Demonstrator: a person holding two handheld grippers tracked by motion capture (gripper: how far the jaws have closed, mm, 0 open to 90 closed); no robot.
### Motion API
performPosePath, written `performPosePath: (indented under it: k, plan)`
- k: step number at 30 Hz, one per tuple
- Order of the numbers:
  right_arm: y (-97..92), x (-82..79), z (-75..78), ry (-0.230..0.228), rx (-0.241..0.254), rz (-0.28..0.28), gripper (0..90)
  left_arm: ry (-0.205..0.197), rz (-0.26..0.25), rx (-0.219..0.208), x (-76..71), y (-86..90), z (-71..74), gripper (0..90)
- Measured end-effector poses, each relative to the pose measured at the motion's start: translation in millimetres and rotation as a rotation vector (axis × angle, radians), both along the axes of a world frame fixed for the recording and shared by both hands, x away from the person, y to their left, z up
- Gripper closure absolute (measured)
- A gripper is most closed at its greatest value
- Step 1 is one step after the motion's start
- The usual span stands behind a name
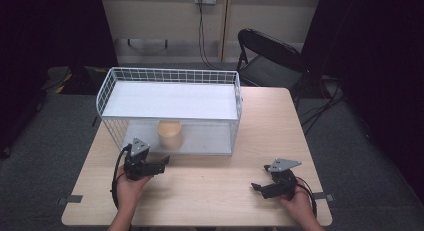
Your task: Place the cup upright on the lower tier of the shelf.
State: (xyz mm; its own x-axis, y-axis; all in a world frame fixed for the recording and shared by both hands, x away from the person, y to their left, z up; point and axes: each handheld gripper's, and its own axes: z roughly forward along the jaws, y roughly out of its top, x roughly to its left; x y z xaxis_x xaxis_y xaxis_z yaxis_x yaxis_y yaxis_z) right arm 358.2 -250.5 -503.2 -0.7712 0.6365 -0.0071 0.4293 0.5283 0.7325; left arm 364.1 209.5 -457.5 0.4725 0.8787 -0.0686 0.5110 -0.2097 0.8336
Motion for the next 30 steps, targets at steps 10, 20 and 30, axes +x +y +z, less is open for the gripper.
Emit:
performPosePath:
  k: [10,20,30]
  plan:
    - [0.0,0.0,0.0,0.000,0.000,0.000,12.7,0.000,-0.024,0.009,-7.4,12.2,-0.2,11.9]
    - [0.0,0.0,0.0,0.000,0.000,0.000,12.7,0.000,-0.030,0.007,-14.9,25.9,-0.9,12.0]
    - [0.0,0.0,0.0,0.000,0.000,0.000,12.7,0.014,-0.030,0.003,-21.3,37.5,-5.5,12.1]
